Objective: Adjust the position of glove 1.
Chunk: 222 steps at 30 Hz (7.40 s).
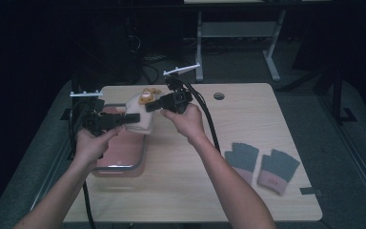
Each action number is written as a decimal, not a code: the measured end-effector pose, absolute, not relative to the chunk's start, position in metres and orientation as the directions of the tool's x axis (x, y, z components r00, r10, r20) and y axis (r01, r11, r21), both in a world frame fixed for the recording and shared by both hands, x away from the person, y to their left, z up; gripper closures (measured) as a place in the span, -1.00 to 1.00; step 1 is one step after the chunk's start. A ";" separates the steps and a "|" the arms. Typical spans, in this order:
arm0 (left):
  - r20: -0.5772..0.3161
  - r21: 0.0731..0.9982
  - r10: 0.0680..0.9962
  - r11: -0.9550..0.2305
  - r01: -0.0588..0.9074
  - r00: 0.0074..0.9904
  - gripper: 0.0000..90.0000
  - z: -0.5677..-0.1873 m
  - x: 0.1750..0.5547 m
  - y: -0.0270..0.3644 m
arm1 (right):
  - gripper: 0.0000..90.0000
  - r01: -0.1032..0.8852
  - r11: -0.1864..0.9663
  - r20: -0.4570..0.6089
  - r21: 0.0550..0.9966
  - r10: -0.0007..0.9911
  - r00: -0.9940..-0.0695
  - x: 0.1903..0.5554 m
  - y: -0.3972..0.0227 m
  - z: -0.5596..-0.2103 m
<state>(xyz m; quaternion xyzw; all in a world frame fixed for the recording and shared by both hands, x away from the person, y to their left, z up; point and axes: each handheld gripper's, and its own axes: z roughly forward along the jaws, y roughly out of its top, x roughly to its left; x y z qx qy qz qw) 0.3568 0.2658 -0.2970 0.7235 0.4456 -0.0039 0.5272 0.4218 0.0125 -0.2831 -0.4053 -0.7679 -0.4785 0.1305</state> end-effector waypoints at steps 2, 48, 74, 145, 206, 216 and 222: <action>-0.481 0.757 0.642 -0.039 0.652 0.597 0.52 -0.297 0.356 0.267 | 0.84 0.749 0.214 0.590 0.627 0.497 -0.636 0.422 0.015 -0.284; -0.511 0.732 0.668 0.008 0.681 0.541 0.52 -0.315 0.353 0.313 | 0.84 0.751 0.284 0.596 0.596 0.470 -0.651 0.435 0.067 -0.300; -0.527 0.687 0.702 0.020 0.727 0.479 0.52 -0.342 0.353 0.334 | 0.83 0.774 0.324 0.627 0.544 0.456 -0.632 0.444 0.096 -0.333; -0.334 0.515 0.884 -0.119 0.849 0.327 0.27 -0.377 0.362 0.342 | 0.58 0.787 0.387 0.551 0.481 0.565 -0.615 0.448 0.088 -0.368; -0.415 0.648 0.762 -0.135 0.749 0.497 -0.06 -0.351 0.367 0.301 | 0.05 0.810 0.235 0.632 0.538 0.524 -0.571 0.445 -0.008 -0.352; -0.405 0.653 0.754 -0.158 0.741 0.517 -0.06 -0.349 0.366 0.290 | 0.05 0.817 0.216 0.636 0.535 0.534 -0.557 0.443 -0.021 -0.352; -0.402 0.657 0.751 -0.162 0.736 0.524 -0.07 -0.347 0.366 0.287 | 0.05 0.818 0.205 0.636 0.537 0.539 -0.552 0.441 -0.029 -0.353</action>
